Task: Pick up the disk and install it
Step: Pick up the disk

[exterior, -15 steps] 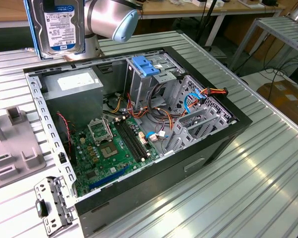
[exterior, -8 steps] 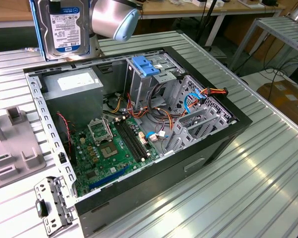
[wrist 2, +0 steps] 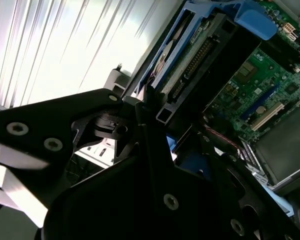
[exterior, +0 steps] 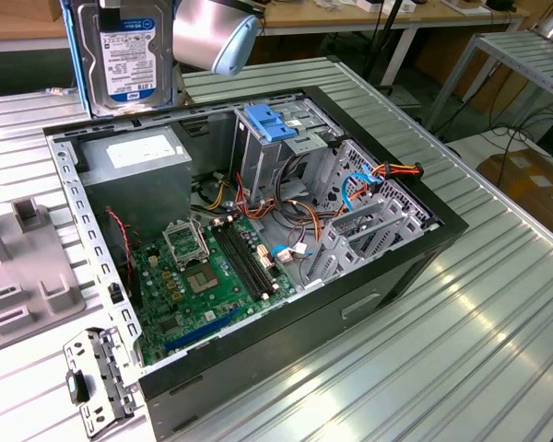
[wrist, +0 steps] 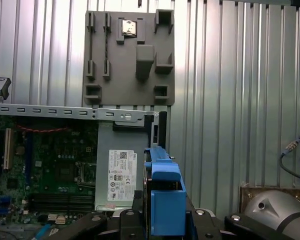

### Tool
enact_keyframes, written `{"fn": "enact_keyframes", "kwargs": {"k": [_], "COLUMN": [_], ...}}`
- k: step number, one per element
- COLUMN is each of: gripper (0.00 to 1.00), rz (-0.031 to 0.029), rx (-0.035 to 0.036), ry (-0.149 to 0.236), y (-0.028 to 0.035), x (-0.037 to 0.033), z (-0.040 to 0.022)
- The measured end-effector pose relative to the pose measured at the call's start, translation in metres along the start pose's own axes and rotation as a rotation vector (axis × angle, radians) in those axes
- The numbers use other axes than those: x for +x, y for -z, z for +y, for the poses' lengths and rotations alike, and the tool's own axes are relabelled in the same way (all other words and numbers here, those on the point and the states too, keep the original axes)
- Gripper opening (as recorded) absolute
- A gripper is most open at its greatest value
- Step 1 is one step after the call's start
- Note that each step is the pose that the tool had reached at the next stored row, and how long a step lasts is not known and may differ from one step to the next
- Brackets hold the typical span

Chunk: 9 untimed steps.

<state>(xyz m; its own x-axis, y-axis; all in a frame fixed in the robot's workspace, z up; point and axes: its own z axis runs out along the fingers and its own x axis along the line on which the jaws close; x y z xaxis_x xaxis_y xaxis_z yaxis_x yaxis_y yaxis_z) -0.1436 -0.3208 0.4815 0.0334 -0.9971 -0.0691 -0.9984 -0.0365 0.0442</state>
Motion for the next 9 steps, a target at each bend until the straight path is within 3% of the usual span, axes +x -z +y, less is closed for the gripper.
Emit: {"fn": "enact_keyframes", "kwargs": {"k": [9], "gripper": [0.37], "rz": [0.0000], "rx": [0.0000], "ry": [0.000], "y": [0.0004], "x": [0.0076], "z": [0.0002]}}
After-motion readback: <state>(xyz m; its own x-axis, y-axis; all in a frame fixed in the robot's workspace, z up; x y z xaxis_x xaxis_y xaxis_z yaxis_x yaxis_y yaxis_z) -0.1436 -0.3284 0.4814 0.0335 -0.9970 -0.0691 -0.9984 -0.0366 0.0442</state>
